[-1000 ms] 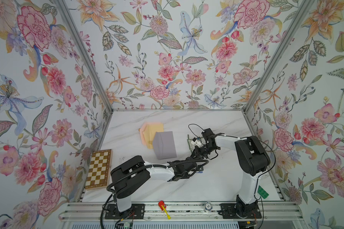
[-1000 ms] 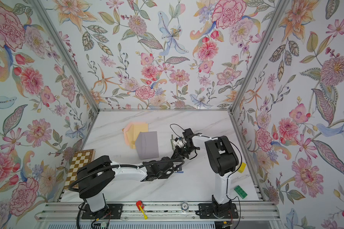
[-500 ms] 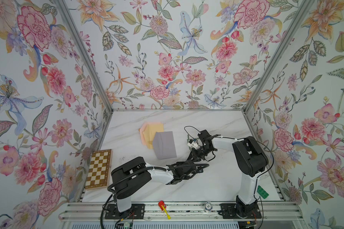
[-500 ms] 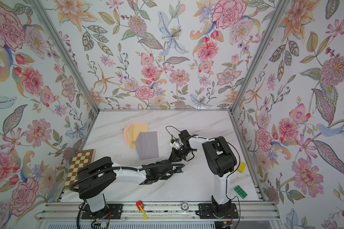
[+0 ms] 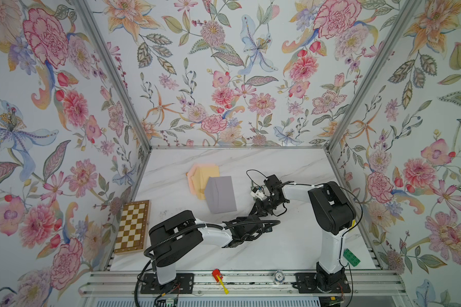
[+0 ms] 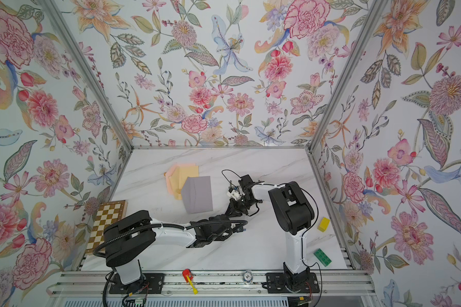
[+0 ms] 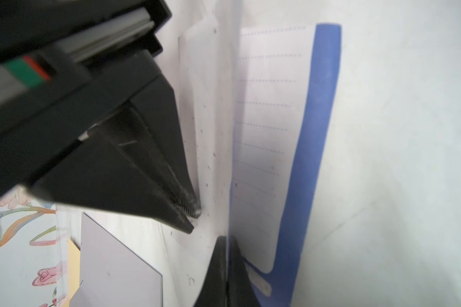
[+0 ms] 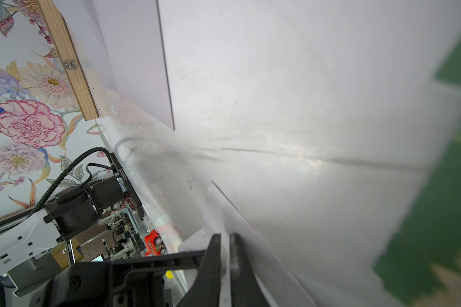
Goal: Fold the letter paper in half and place it into the envelope
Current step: Fold the letter paper at the center of the board.
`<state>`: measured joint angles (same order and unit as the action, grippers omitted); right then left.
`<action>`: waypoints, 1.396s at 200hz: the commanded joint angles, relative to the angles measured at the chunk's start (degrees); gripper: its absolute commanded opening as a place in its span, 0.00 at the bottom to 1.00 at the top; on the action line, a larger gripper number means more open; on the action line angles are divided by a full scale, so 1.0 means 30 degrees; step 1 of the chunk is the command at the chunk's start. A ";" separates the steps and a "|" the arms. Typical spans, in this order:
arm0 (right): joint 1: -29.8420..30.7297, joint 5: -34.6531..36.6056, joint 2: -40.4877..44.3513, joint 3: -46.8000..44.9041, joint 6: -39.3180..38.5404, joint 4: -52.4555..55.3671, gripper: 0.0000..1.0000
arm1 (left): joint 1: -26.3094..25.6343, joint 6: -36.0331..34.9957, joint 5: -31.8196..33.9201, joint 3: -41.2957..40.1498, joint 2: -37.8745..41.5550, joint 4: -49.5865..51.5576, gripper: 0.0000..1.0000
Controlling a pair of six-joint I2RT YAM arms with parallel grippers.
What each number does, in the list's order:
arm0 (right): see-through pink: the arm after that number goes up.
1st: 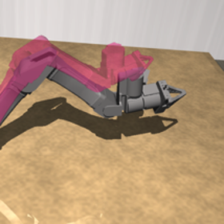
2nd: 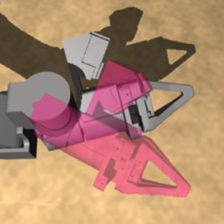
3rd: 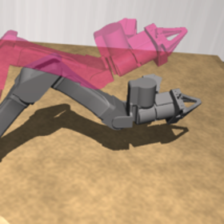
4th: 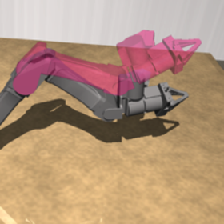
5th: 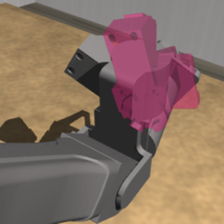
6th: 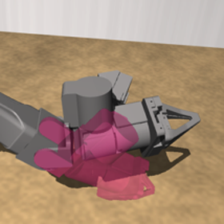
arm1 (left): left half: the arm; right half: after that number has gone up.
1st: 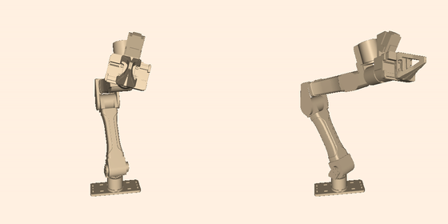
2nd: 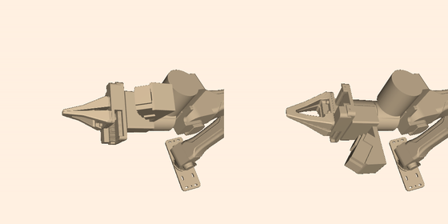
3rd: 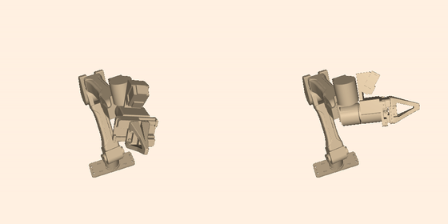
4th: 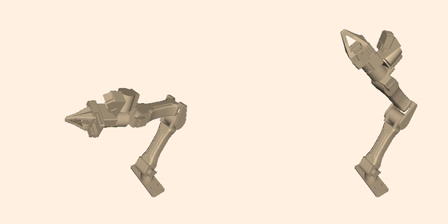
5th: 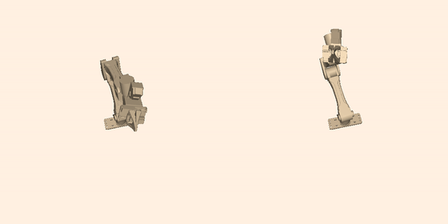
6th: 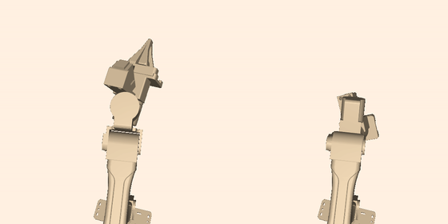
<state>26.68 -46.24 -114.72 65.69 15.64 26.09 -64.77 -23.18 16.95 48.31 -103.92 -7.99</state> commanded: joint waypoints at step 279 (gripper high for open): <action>-0.2485 0.2434 0.2582 -0.3007 -0.1177 0.0321 0.14 | -0.0053 0.0809 -0.1827 0.1524 -0.2044 0.3351 0.00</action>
<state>20.16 -41.93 -108.09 58.50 13.65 25.26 -64.77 -21.65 14.81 53.54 -106.83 -4.69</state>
